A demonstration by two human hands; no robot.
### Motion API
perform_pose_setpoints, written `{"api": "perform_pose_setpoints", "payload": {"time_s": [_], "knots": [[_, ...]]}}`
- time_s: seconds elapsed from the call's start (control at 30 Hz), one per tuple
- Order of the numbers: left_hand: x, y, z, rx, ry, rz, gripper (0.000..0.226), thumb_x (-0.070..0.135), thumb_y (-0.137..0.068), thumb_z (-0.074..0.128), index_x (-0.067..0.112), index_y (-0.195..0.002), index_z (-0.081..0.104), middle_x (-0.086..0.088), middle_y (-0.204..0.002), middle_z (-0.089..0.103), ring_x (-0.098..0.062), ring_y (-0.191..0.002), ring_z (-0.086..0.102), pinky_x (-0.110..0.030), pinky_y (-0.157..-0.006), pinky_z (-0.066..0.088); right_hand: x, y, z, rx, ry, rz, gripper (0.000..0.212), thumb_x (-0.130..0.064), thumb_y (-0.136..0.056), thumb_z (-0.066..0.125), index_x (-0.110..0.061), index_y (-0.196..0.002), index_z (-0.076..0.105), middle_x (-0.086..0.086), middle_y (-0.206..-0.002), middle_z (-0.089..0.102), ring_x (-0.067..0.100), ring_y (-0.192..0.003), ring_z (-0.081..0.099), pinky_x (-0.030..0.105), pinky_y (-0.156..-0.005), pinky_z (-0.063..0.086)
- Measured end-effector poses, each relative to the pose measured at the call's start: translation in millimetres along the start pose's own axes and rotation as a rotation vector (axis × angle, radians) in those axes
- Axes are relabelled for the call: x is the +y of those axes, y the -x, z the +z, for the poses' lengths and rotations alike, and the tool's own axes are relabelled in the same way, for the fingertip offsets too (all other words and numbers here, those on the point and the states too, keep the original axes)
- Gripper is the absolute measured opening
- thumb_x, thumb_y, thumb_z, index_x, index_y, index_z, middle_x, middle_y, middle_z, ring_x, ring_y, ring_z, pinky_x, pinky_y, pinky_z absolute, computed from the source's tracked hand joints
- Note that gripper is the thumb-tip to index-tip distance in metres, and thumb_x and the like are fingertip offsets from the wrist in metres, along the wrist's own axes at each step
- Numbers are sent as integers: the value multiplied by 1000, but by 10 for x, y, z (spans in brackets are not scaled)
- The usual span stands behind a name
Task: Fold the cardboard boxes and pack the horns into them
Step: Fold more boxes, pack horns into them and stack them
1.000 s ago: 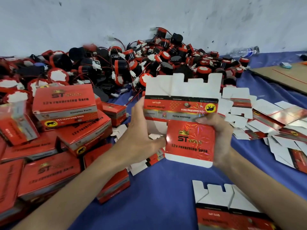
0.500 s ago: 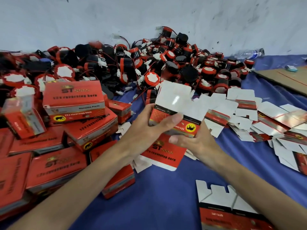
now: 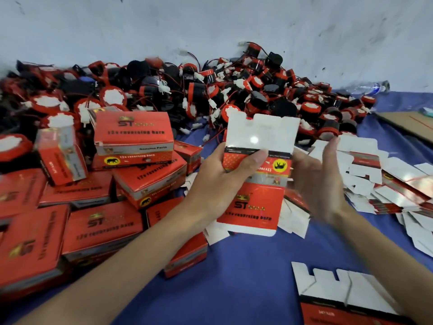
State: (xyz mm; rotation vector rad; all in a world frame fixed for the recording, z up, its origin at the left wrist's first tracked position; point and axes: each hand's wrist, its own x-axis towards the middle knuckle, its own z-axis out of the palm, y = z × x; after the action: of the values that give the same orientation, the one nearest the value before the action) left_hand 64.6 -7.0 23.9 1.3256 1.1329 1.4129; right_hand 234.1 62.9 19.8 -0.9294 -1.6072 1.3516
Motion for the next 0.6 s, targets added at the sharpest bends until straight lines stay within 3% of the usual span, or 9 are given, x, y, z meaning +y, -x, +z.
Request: {"api": "perform_pose_setpoints", "payload": {"time_s": [0.03,0.1,0.2,0.27,0.33,0.43,0.53,0.6], "knots": [[5,-1,-8,29,26,-1,55,53,-72,65,27,-120,57,11,-102,73,-8,-90,71,-25,-78,56,-71,-48,-20,20,-10,-13,85,-62,-94,-6,-13,-116,60,13,-113,67,27,-99,65,43,-82,51],[12,-10,-8,78,62,-2,57,55,-71,65,34,-123,52,16,-105,72,-5,-93,70,-28,-81,55,-216,-148,-28,86,-38,-84,69,-56,-99,6,-13,-112,59,-1,-97,70,12,-86,65,32,-73,49],[21,-19,-5,66,76,18,56,55,-73,68,38,-123,49,18,-105,71,-4,-92,70,-24,-75,57,-312,-175,128,30,-50,-187,36,-51,-91,39,-31,-116,56,-9,-110,67,10,-98,65,26,-74,52],[7,-9,4,54,69,24,56,51,-74,72,34,-122,50,16,-102,71,-6,-89,71,-19,-70,56,-222,-51,256,-20,-41,-290,24,-43,-91,49,-39,-113,59,-10,-111,68,13,-102,66,25,-76,54],[6,12,10,60,39,55,54,50,-74,70,35,-120,47,22,-103,68,-3,-89,70,-16,-68,55,-107,97,376,-16,-91,-316,21,-45,-92,53,-39,-108,64,-7,-106,71,15,-98,69,26,-75,55],[-10,8,-10,103,-69,138,60,54,-77,64,52,-129,34,27,-110,59,1,-99,65,-24,-79,57,-18,197,440,-19,-376,-178,45,-58,-89,45,-25,-108,68,2,-107,72,21,-101,68,30,-80,56],[-10,-9,-6,42,-76,131,46,50,-82,60,50,-126,48,10,-121,61,-12,-108,64,-37,-90,54,18,221,421,-3,-514,-202,42,-39,-95,34,-16,-114,65,7,-118,66,25,-112,61,35,-92,51],[-18,-10,-10,54,-44,128,28,44,-83,57,40,-111,56,11,-107,67,-8,-96,67,-29,-78,55,41,208,421,73,-450,-203,24,-31,-93,42,-15,-99,59,6,-98,64,21,-90,61,32,-77,52]]}}
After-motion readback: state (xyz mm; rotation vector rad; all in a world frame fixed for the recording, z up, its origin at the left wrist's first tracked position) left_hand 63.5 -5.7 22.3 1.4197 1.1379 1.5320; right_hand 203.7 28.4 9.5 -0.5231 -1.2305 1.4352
